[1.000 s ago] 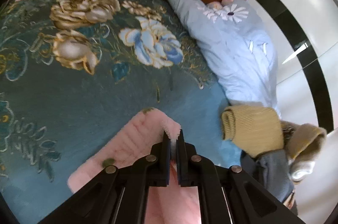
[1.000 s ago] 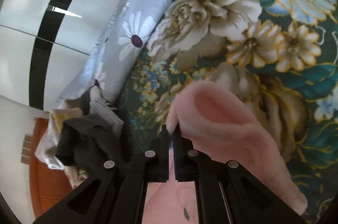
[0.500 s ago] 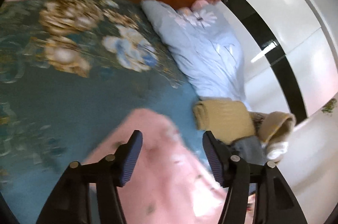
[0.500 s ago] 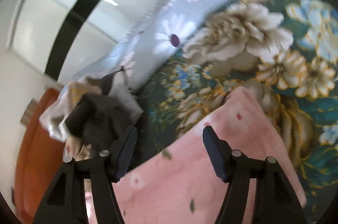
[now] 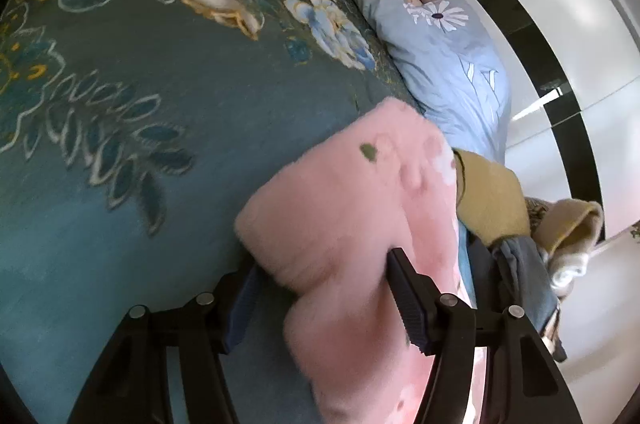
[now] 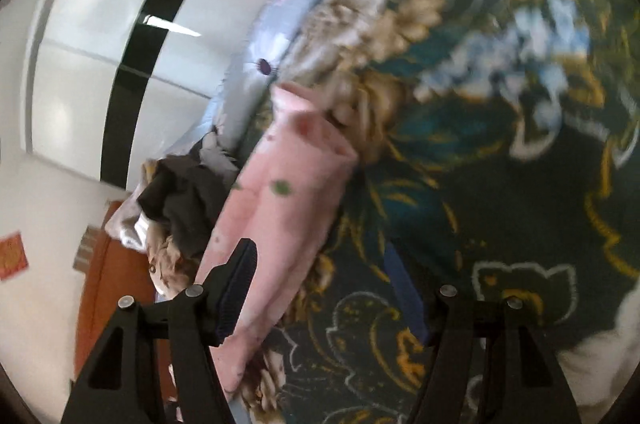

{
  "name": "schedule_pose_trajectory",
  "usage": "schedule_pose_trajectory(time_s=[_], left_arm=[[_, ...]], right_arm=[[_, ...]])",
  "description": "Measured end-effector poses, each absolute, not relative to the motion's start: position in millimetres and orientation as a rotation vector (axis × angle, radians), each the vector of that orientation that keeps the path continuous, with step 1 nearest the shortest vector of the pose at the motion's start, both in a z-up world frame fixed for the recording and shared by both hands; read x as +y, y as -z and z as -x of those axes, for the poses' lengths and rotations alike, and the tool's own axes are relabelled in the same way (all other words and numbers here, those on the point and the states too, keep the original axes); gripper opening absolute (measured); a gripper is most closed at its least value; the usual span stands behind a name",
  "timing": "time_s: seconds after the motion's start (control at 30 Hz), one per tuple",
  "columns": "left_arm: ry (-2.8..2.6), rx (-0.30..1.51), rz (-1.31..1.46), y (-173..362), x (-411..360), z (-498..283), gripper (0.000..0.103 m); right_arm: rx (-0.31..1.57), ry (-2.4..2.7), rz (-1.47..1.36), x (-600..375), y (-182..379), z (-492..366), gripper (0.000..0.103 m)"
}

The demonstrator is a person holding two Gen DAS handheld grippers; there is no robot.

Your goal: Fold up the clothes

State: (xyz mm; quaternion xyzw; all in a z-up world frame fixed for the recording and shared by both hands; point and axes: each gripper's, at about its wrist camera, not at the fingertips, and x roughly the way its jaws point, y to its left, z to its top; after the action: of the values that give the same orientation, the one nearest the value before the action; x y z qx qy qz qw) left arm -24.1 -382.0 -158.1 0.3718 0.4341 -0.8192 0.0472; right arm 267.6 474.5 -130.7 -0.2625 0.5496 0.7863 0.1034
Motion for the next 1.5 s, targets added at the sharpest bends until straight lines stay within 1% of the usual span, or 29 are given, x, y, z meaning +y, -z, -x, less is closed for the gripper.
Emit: schedule_pose_trajectory(time_s=[0.1,0.17,0.23,0.27,0.3,0.33,0.4,0.43,0.53,0.67,0.73,0.8,0.87,0.93,0.97,1.03,1.1,1.13,1.23,1.3,1.37,1.43,1.5], left_arm=[[2.496,1.315,-1.100,161,-380,31,0.064],[2.485,1.326,-1.058,162,-381,31,0.063],[2.459,1.317,-1.042,163,-381,33,0.054],[2.441,1.314,-1.041,163,-382,34,0.045],[2.416,1.330,-1.039,163,-384,35,0.035],[2.390,1.345,-1.038,162,-386,35,0.032],[2.353,1.381,-1.019,157,-388,34,0.025],[2.364,1.385,-0.990,146,-388,31,0.025],[2.474,1.335,-0.915,98,-390,24,0.023],[2.638,1.374,-0.826,29,-395,1,0.023],[2.720,1.316,-0.791,8,-399,-19,0.023],[2.781,1.240,-0.782,-3,-405,-37,0.024],[2.729,1.159,-0.884,25,-413,-50,0.024],[2.672,1.080,-0.982,53,-421,-62,0.024],[2.618,1.078,-1.045,72,-425,-63,0.024],[2.450,1.130,-1.200,124,-437,-67,0.024],[2.392,1.226,-1.190,147,-447,-75,0.024],[2.381,1.285,-1.164,155,-451,-79,0.024],[2.391,1.267,-1.155,151,-450,-76,0.025],[2.418,1.163,-1.166,143,-444,-70,0.025],[2.421,1.119,-1.164,141,-440,-67,0.026],[2.399,1.147,-1.162,149,-444,-68,0.029],[2.382,1.194,-1.153,159,-450,-71,0.034]], right_arm=[[1.683,-2.310,0.747,478,143,-246,0.068],[1.623,-2.304,0.735,482,144,-227,0.068],[1.570,-2.317,0.701,485,141,-212,0.067],[1.556,-2.311,0.705,487,141,-205,0.066],[1.542,-2.306,0.710,489,141,-198,0.056],[1.532,-2.292,0.719,490,141,-191,0.037],[1.553,-2.229,0.759,493,145,-178,0.018],[1.564,-2.204,0.773,493,145,-173,0.016],[1.531,-2.273,0.741,490,113,-166,0.013],[1.513,-2.478,0.620,489,45,-180,0.012],[1.470,-2.571,0.563,484,15,-199,0.012],[1.407,-2.642,0.516,481,-1,-223,0.012],[1.366,-2.656,0.519,478,2,-241,0.012],[1.317,-2.611,0.617,479,29,-255,0.013],[1.328,-2.568,0.679,481,49,-260,0.013],[1.401,-2.439,0.801,488,95,-267,0.013],[1.485,-2.356,0.832,490,124,-275,0.013],[1.517,-2.328,0.835,490,135,-278,0.013],[1.527,-2.328,0.836,489,137,-277,0.013],[1.494,-2.339,0.857,487,135,-275,0.013],[1.478,-2.336,0.872,486,136,-273,0.013],[1.501,-2.326,0.868,487,143,-279,0.014],[1.533,-2.314,0.858,490,151,-287,0.014]])
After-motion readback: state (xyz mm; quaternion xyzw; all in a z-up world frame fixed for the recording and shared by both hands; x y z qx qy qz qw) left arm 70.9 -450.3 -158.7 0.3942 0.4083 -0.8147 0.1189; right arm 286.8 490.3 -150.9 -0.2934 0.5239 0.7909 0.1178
